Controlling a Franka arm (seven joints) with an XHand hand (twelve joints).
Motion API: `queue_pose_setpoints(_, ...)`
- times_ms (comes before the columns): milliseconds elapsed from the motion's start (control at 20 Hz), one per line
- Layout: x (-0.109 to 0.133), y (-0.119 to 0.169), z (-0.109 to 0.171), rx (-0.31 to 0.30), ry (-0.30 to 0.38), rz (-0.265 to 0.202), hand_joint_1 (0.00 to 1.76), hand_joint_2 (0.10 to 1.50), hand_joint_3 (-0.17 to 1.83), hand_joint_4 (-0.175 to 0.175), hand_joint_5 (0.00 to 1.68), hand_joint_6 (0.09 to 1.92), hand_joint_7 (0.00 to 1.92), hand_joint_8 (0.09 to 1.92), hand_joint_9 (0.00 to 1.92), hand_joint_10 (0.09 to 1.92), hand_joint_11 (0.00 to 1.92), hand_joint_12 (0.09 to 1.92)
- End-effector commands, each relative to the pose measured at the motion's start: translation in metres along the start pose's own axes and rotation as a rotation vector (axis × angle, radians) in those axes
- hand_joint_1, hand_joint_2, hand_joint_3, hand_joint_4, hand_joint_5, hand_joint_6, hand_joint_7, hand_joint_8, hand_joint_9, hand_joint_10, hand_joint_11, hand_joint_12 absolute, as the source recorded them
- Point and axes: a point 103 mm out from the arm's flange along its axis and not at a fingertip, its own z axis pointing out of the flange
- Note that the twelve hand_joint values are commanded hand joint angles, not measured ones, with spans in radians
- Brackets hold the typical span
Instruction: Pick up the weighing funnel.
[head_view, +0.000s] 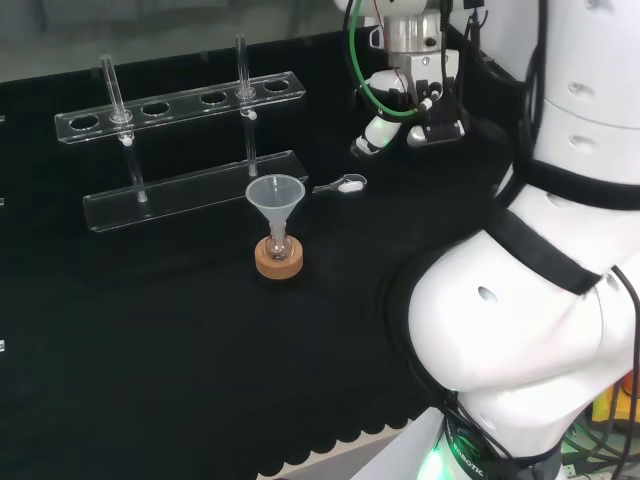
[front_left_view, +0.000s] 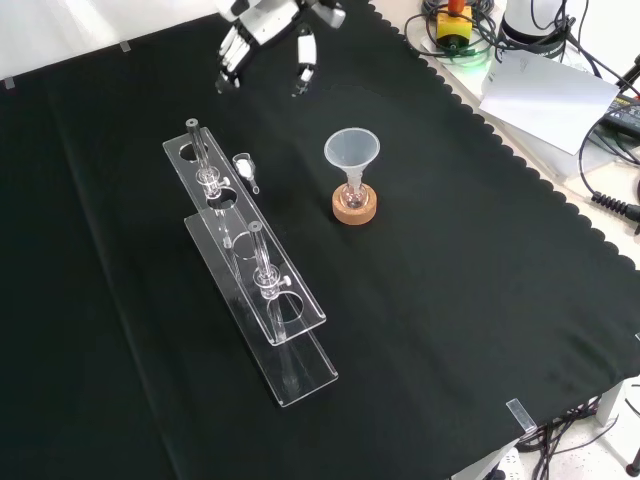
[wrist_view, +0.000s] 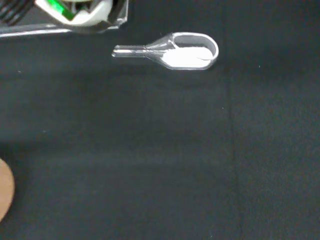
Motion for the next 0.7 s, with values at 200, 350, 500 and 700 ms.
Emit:
queue_pose_setpoints(200,-0.028,0.056,0.031,0.005,0.053,-0.032,0.87,0.62,0.60,-0.077,0.48,0.09,0.34,0.71,0.59,0.64,0.38,1.31)
queue_pose_setpoints(350,-0.031,0.064,0.039,0.013,0.053,-0.035,0.87,0.62,0.61,-0.075,0.49,0.09,0.34,0.70,0.59,0.63,0.38,1.31)
queue_pose_setpoints(500,-0.035,0.072,0.047,0.026,0.048,-0.037,0.87,0.62,0.61,-0.071,0.52,0.09,0.34,0.70,0.60,0.63,0.38,1.31)
queue_pose_setpoints(700,-0.037,0.080,0.058,0.039,0.056,-0.043,0.88,0.61,0.61,-0.065,0.57,0.09,0.34,0.70,0.60,0.62,0.38,1.31)
